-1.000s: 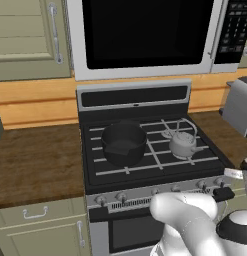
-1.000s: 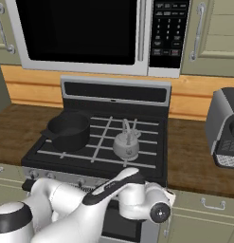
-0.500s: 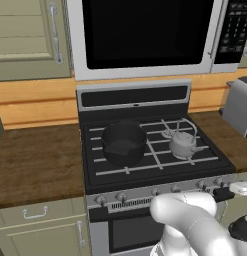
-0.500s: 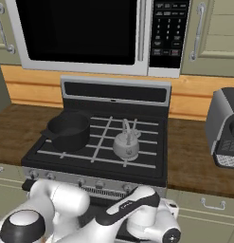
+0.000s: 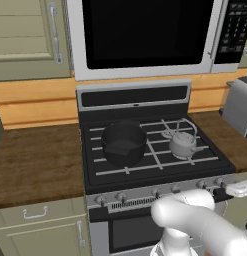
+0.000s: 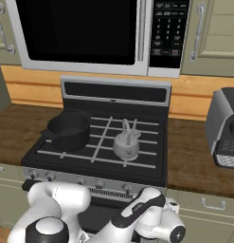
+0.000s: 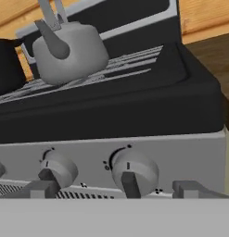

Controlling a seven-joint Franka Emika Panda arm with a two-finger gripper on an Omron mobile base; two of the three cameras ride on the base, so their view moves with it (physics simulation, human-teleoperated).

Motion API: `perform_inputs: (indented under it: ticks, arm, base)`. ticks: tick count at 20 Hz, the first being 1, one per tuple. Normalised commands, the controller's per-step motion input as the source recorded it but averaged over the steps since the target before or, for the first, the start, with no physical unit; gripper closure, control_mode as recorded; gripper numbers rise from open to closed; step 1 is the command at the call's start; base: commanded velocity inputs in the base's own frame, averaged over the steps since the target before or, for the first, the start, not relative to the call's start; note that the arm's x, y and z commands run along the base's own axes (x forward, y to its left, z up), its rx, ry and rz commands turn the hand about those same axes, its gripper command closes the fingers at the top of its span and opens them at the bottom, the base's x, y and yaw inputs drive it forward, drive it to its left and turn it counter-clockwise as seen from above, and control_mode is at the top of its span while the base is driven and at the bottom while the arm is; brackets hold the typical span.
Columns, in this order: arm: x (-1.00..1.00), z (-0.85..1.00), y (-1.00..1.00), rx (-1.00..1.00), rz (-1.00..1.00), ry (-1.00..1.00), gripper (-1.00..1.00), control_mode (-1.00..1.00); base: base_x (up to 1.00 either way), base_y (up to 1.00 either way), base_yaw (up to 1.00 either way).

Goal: Pick the kettle from the counter and place it on a stove burner. Then turn the burner on.

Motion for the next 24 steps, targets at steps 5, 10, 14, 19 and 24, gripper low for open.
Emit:
perform_inputs:
  ticks: [5,10,14,19,24]
  arm:
    - [0.24,-0.30,0.00,0.00,-0.01,-0.01,-1.00,-1.00]
    - [0.00,-0.37,0.00,0.00,-0.04,-0.07,-1.00,-1.00]
    - [0.06,-0.20,0.00,0.00,-0.04,-0.09,-1.00,-1.00]
    - [0.12,0.00,0.00,0.00,-0.07,-0.11,-1.00,-1.00]
    - [0.22,0.00,0.00,0.00,-0.05,-0.04,-1.00,-1.00]
  base:
    - [0.00,0.00,0.00]
    - [0.00,0.00,0.00]
    - [0.00,0.00,0.00]
    - [0.00,0.00,0.00]
    - [0.00,0.00,0.00]
